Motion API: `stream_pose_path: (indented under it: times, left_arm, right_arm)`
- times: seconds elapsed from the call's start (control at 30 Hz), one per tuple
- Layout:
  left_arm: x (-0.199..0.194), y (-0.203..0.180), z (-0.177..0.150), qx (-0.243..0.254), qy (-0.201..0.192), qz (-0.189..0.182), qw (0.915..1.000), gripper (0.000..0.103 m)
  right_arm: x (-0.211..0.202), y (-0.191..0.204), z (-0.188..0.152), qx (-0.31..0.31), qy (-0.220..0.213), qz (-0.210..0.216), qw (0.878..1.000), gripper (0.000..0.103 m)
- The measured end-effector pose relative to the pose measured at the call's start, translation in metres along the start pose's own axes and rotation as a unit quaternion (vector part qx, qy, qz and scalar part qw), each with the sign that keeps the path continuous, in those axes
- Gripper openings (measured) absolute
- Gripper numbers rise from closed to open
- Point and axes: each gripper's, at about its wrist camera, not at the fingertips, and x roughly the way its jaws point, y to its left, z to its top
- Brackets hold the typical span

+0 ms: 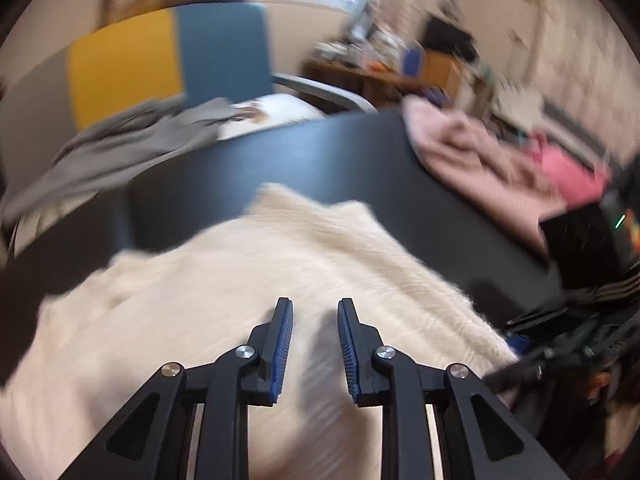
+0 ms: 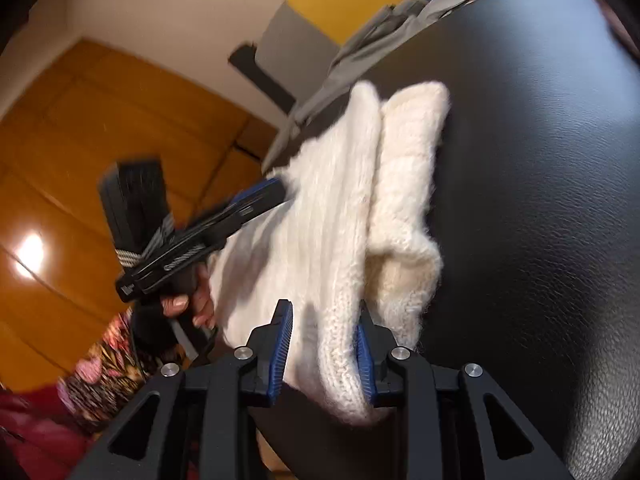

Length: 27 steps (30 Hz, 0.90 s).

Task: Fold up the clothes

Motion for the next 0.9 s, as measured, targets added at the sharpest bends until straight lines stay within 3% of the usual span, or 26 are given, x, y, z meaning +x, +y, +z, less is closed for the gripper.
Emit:
stream_pose_path:
  times: [0.03,0.2,0.23,0.3,0.4,0.47,0.57,0.63,0.67,0.8,0.87,0.9]
  left_arm:
    - [0.006,-0.007,0.002,0.01,0.0,0.004,0.9999,0.023]
    - [0.02,-0.014,0.001,0.01,0.003,0.005,0.9999,0.023]
    - [0.022,-0.015,0.001,0.01,0.004,0.005,0.9999,0.023]
    - [0.028,-0.018,0.001,0.009,0.005,0.006,0.9999,0.023]
    - [0.027,-0.019,0.0,0.009,0.001,0.006,0.9999,0.023]
    - [0.026,-0.015,-0.001,-0.004,-0.002,-0.004,1.0,0.023]
    - [0.028,-0.014,0.001,-0.01,-0.005,-0.009,0.9999,0.023]
    - [0.027,-0.016,0.001,-0.006,-0.011,-0.005,0.9999,0.023]
    - [0.025,-0.016,0.0,-0.006,-0.015,-0.004,0.9999,0.023]
    - [0.01,-0.022,0.001,-0.003,-0.053,-0.007,0.9986,0.023]
    - [0.011,-0.029,0.002,0.01,-0.047,-0.004,0.9988,0.025]
    - [0.016,-0.032,0.002,0.02,-0.035,0.003,0.9992,0.025]
  right_arm:
    - [0.004,0.0,0.001,-0.003,0.017,-0.005,1.0,0.011]
    - [-0.008,0.012,-0.008,-0.041,0.05,0.04,0.997,0.009]
    - [-0.01,0.016,-0.012,-0.054,0.053,0.031,0.997,0.009]
    - [-0.01,0.02,-0.022,-0.08,0.061,-0.032,0.994,0.009]
    - [-0.021,0.012,-0.026,-0.038,0.009,-0.029,0.999,0.012]
    - [-0.043,0.015,-0.022,-0.035,-0.067,-0.046,0.996,0.013]
    - [-0.056,0.024,-0.012,-0.05,-0.122,-0.129,0.983,0.013]
    - [-0.042,0.036,-0.003,-0.1,-0.104,-0.215,0.966,0.013]
    - [-0.033,0.04,0.0,-0.132,-0.085,-0.237,0.959,0.013]
    - [-0.005,0.038,-0.002,-0.178,-0.045,-0.276,0.944,0.024]
    - [-0.004,0.034,0.0,-0.173,-0.068,-0.291,0.939,0.024]
    - [-0.004,0.032,0.001,-0.167,-0.085,-0.303,0.935,0.017]
